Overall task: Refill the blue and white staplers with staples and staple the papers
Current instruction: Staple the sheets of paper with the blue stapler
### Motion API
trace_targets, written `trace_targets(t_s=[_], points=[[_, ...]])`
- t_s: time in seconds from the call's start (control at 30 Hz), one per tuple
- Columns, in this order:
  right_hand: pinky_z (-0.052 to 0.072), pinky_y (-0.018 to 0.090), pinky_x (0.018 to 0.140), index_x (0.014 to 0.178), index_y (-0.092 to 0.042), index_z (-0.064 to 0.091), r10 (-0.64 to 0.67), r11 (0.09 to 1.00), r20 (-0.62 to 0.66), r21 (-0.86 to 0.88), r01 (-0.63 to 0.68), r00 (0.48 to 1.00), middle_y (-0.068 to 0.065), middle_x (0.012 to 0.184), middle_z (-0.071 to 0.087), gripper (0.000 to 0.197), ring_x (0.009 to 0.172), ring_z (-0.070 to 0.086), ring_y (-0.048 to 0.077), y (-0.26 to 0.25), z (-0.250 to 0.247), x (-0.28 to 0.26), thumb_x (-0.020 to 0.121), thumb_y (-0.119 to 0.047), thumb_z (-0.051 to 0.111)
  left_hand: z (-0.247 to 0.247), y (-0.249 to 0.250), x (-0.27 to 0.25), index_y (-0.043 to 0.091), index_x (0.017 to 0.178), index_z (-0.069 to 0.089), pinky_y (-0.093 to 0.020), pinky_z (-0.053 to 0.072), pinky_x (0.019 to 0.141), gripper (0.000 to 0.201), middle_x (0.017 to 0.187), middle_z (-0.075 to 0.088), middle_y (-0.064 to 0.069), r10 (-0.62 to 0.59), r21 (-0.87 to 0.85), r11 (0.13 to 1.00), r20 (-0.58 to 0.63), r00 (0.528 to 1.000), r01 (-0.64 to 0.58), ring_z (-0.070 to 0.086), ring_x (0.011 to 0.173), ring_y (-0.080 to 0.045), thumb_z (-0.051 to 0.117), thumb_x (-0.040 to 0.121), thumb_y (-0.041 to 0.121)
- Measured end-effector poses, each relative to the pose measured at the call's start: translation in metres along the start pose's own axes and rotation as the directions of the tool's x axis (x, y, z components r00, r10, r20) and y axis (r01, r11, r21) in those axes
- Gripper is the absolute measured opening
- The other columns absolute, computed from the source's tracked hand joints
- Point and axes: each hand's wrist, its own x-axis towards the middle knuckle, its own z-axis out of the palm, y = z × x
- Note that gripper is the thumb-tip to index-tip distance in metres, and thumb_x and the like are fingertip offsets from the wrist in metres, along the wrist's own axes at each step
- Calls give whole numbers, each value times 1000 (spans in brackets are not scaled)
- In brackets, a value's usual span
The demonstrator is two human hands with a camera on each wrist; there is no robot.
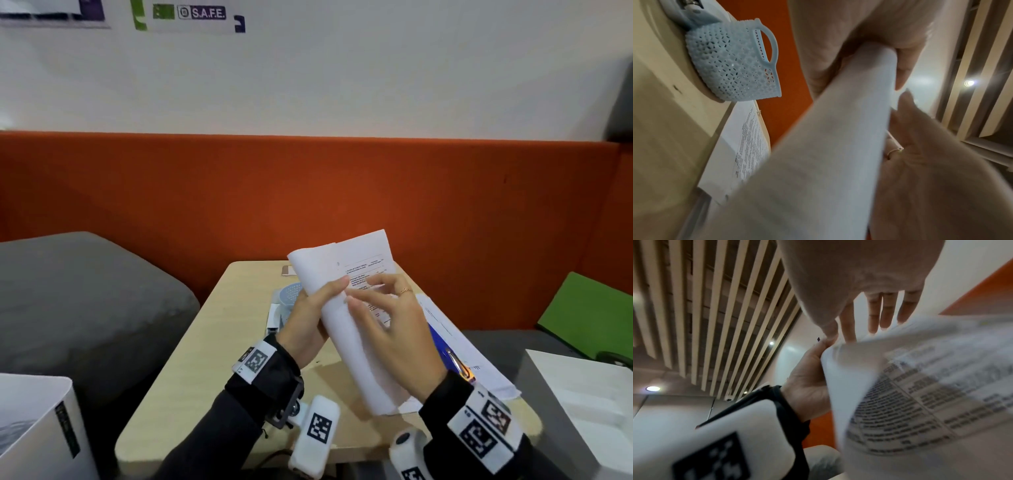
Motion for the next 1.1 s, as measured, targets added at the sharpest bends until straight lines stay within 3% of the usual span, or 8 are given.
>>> trace_targets(t_s=[0.13,0.33,0.5,0.57,0.67,0.87,1.0,1.1], points=[[24,24,96,135,-41,54,-16,974,189,-218,58,982,-12,136,38,66,129,28,4,-5,4,-15,81,-72,32,-6,0,0,3,128,59,-46,48,100,46,125,65,-18,16,-46,999,-82,996,-20,61,117,-34,62,87,23],[28,30,107,151,-37,27,-18,914,321,-378,146,947,-10,146,21,88,137,16,9,-8,4,-22,75,-79,44,-12,1,1,4,128,58,-47,49,100,45,126,64,-19,4,-52,999,-120,993,-11,60,118,-36,59,88,24],[12,24,111,155,-28,15,-67,896,382,-382,224,922,-13,161,11,87,145,7,6,-2,8,-23,82,-51,57,-10,9,-7,11,130,58,-45,43,104,46,128,64,-12,-44,-116,992,13,999,45,62,117,-27,48,93,36],[12,21,113,154,-25,18,-72,924,372,-324,203,925,-11,161,19,84,145,15,5,3,10,-22,81,-35,59,-11,12,-10,12,133,54,-45,38,108,48,134,60,-12,-47,-122,991,57,997,54,57,124,-27,46,94,38],[35,19,102,146,-27,38,-106,979,286,-137,150,952,-8,141,51,71,126,47,7,8,10,-19,81,-14,62,-16,9,-8,13,139,48,-48,28,116,56,141,54,-13,-48,-118,991,69,996,56,47,133,-28,51,91,40],[47,15,91,140,-31,46,-148,976,298,197,91,943,-22,126,58,55,113,55,-5,6,6,-9,90,-21,66,-25,2,-11,14,134,53,-60,37,106,69,132,59,-19,-44,32,999,28,999,43,55,123,-38,67,76,51],[39,13,89,145,-25,44,-176,982,222,-30,187,959,-2,116,44,56,105,42,2,14,14,-9,92,-38,59,-28,-1,-9,14,125,59,-57,48,90,62,123,66,-16,18,61,998,-127,992,-10,60,117,-39,75,71,42],[47,30,84,142,-25,46,-266,895,120,-338,291,956,5,117,39,57,104,37,12,18,17,-11,90,-46,56,-28,-2,-7,11,120,63,-50,53,85,51,115,71,-14,53,11,999,-232,971,-52,66,107,-34,76,73,28]])
